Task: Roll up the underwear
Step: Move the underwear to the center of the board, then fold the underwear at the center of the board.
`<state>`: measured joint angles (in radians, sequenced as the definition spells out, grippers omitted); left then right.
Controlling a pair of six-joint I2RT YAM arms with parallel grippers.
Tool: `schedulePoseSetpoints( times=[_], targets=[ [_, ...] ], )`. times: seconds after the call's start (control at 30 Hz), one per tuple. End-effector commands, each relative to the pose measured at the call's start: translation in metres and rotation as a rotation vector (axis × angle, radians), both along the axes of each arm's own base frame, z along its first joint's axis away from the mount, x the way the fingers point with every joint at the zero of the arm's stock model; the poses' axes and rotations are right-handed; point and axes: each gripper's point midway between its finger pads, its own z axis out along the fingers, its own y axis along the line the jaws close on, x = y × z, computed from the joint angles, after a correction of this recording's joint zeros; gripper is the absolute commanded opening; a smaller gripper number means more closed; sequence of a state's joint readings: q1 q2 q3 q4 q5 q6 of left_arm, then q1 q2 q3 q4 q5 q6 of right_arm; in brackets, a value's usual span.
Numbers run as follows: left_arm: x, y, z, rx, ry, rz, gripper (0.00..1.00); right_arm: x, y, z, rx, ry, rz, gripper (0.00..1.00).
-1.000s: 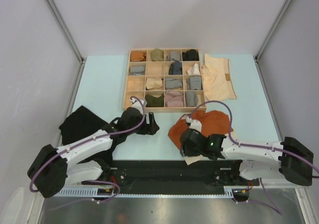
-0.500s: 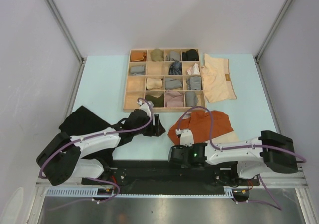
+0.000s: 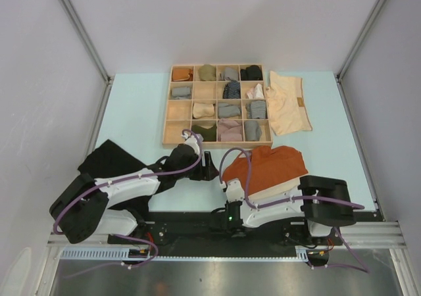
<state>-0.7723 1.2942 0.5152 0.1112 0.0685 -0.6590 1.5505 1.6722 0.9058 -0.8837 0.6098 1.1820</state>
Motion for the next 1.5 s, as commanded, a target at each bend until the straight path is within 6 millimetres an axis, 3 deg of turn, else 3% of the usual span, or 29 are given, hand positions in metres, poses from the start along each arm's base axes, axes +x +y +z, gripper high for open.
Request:
schedulePoseSetpoints(
  times=[0.0,0.17,0.23,0.27,0.33,0.53,0.7,0.9,1.17,1.47],
  targets=[
    [0.004,-0.012,0.015,-0.057,-0.017,-0.007,0.74,0.012,-0.005,0.014,-0.052,-0.145,-0.054,0.33],
    [0.003,-0.011,0.014,-0.055,-0.015,-0.007,0.74,0.013,-0.009,0.013,-0.069,-0.177,-0.057,0.29],
    [0.003,-0.012,0.014,-0.055,-0.015,-0.007,0.74,0.013,-0.008,0.014,-0.066,-0.182,-0.056,0.19],
    [0.003,-0.011,0.012,-0.051,-0.012,-0.006,0.74,0.014,-0.009,0.013,-0.067,-0.183,-0.055,0.06],
    [0.003,-0.010,0.010,-0.049,-0.011,-0.003,0.74,0.014,-0.007,0.015,-0.056,-0.183,-0.043,0.00],
    [0.000,-0.010,0.001,-0.061,0.020,0.013,0.73,0.010,0.016,0.018,0.049,-0.136,0.044,0.00],
    [-0.003,-0.013,-0.007,-0.080,0.052,0.014,0.73,0.003,0.032,0.031,0.241,-0.092,0.068,0.00],
    [-0.006,-0.018,-0.014,-0.092,0.074,0.013,0.72,0.001,0.030,0.027,0.315,-0.048,0.053,0.00],
    [-0.010,-0.035,-0.022,-0.103,0.107,-0.010,0.59,-0.002,0.034,0.023,0.303,-0.038,0.055,0.00],
    [-0.009,-0.035,-0.042,-0.045,0.136,0.017,0.49,-0.001,0.032,0.026,0.321,-0.044,0.043,0.00]
  ],
)
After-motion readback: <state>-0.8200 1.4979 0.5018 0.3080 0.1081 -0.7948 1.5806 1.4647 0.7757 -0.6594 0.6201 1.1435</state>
